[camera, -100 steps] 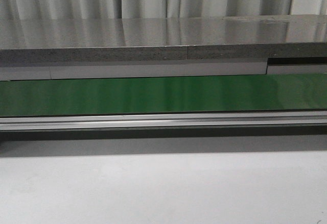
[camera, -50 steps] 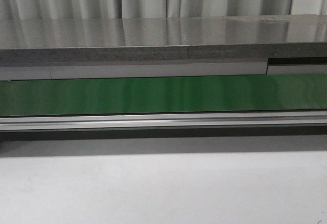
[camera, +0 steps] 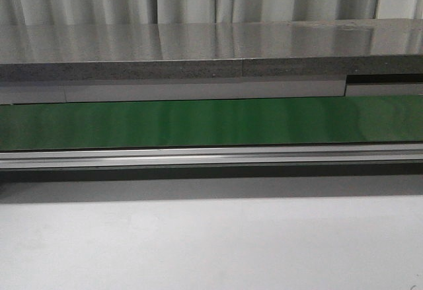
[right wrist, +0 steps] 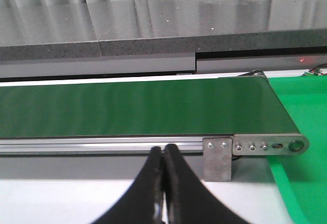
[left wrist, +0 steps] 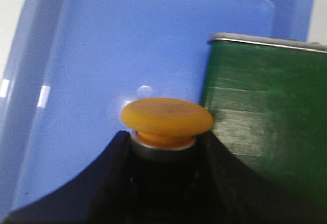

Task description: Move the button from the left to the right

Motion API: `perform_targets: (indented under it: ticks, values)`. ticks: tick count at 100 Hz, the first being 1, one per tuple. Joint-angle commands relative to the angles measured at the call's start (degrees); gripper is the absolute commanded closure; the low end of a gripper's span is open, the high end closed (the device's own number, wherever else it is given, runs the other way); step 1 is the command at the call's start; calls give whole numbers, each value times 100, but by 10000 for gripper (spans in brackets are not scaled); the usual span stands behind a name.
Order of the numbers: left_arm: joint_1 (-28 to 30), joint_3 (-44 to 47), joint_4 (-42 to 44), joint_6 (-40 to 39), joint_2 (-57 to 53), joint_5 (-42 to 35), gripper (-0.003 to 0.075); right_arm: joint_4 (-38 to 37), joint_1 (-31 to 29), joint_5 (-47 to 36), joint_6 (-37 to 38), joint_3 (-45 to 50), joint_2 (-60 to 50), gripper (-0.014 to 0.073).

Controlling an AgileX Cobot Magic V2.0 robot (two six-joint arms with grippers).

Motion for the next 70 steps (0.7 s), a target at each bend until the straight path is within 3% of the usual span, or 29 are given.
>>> perform_targets:
  ticks: [1,46,54,61,70]
  values:
    - [-205,-198,20,23,-207,-169,741,-59,-38,-495,-18,-103,-113,660]
    - [-563,-198,32,23,211,-63,717,-59,-38,-495,-18,-103,-113,660]
    - [-563,-198,32,23,211,-63,648,-59,-38,-495,-18,-103,-113,660]
    - [-563,-198,22,23,211,-63,544,-59,-38,-495,-18,-103,-113,660]
    - [-563,-198,-50,208,211,-52,336,-59,-38,-495,-18,-103,-113,660]
